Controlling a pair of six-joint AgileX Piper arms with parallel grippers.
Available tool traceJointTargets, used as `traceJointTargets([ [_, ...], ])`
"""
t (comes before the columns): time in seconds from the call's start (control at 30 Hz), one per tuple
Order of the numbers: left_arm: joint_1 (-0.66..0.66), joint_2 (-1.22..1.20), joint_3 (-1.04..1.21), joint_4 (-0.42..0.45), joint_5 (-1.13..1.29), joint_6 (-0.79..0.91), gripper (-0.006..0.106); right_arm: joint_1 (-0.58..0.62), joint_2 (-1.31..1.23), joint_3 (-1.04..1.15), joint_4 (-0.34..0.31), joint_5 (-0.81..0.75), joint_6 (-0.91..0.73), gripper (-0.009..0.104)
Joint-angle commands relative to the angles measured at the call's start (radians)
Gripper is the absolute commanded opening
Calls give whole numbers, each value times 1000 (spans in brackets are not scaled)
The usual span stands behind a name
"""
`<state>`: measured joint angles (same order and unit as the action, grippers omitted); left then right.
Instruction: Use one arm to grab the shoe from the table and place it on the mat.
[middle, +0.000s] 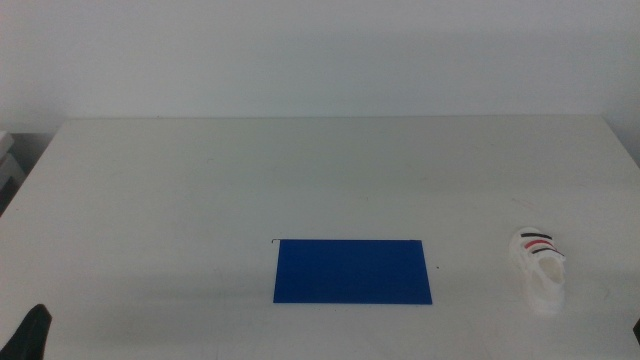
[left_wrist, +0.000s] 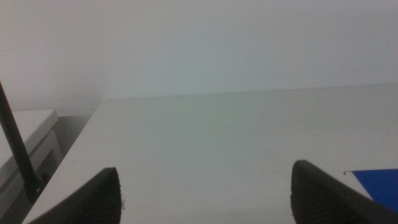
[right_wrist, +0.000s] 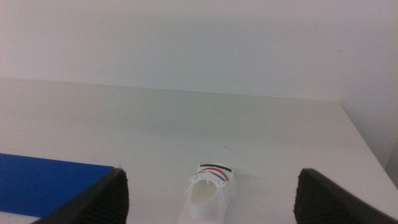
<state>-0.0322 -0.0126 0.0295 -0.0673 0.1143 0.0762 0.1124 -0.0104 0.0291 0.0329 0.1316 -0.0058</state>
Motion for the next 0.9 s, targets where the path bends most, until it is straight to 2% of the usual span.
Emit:
traceJointTargets([
  [0.0, -5, -10, 7, -10, -82, -5, 94, -8, -26, 5, -3, -73, -7, 91],
  [0.37, -5, -10, 7, -10, -82, -5, 94, -8, -26, 5, -3, -73, -7, 91],
  [0.77, -5, -10, 7, -10, -82, -5, 94, -8, 223, -333, -3, 175, -7, 91],
  [0.87, -5, -10, 7, -10, -82, -5, 94, -8, 319, -400, 18, 226, -5, 91],
])
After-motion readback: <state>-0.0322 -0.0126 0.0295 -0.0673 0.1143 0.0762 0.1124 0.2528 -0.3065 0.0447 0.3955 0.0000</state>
